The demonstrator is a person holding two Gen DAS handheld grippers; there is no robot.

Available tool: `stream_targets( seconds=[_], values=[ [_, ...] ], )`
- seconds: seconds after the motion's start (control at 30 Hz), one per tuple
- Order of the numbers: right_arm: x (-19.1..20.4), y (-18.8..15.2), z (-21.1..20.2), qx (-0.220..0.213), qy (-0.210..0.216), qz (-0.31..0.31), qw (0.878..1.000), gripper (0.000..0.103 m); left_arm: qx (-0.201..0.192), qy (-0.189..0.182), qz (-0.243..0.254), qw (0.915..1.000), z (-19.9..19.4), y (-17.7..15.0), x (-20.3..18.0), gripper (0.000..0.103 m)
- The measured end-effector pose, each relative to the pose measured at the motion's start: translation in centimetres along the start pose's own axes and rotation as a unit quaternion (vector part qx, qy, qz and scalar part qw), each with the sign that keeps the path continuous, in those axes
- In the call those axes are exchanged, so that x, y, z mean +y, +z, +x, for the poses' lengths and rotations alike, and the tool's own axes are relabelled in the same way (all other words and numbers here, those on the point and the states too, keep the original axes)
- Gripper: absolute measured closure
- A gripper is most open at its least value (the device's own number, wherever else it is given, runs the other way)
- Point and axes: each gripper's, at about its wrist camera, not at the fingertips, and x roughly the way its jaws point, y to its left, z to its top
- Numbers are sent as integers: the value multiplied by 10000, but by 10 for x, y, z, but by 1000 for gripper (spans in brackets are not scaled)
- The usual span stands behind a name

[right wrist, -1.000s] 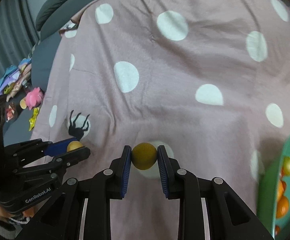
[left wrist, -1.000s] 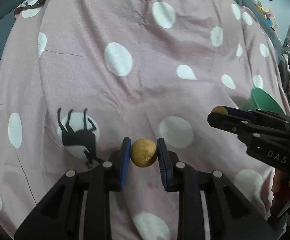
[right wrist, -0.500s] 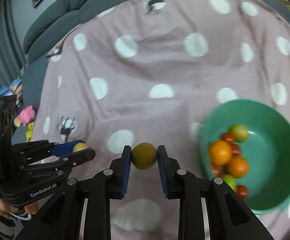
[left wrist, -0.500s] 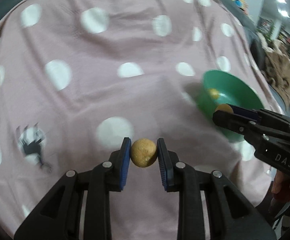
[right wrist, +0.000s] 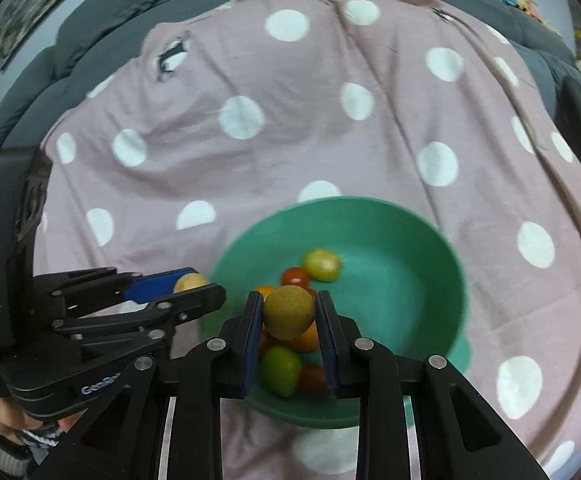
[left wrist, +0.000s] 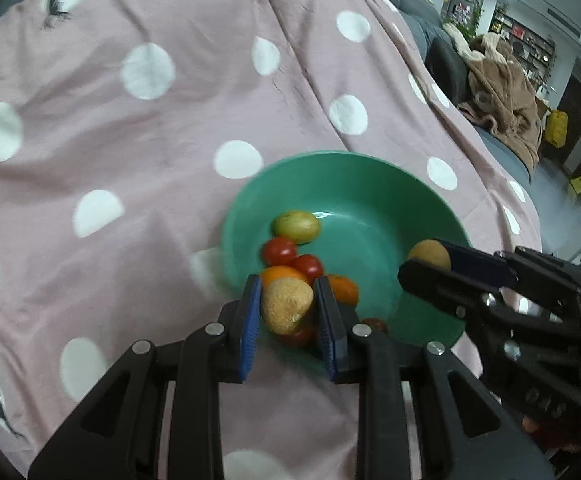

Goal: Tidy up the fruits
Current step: 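Carry both yellow fruits over the green bowl and open both grippers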

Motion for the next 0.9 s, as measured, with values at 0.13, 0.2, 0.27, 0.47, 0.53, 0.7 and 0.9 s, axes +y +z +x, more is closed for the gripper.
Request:
stream_targets(
  seconds=[0.13,0.2,0.27,0.47,0.53,0.7,0.9],
  values=[
    [-14,-3,7,133,-68,81,9999,75,203,-16,30,9998,21,6,-8,77],
    [-18,-3,10,214,-97,84,9997,75,297,34,60,9995,29,6,-9,77],
    [-22,-5,14,288,-89,93,9995,75,396,78,90,9991,34,5,-10,77],
    [-25,-9,19,429,-103,146,9989,75,471,164,179,9986,36,3,-12,77],
    [-24,-10,19,460,-105,141,9988,75,463,203,196,9985,35,3,-12,69],
    [-22,-8,17,450,-184,116,9988,74,400,264,202,9986,28,4,-13,55],
    [-17,-2,4,358,-266,38,9990,70,301,451,171,9984,7,9,-11,32]
  ],
)
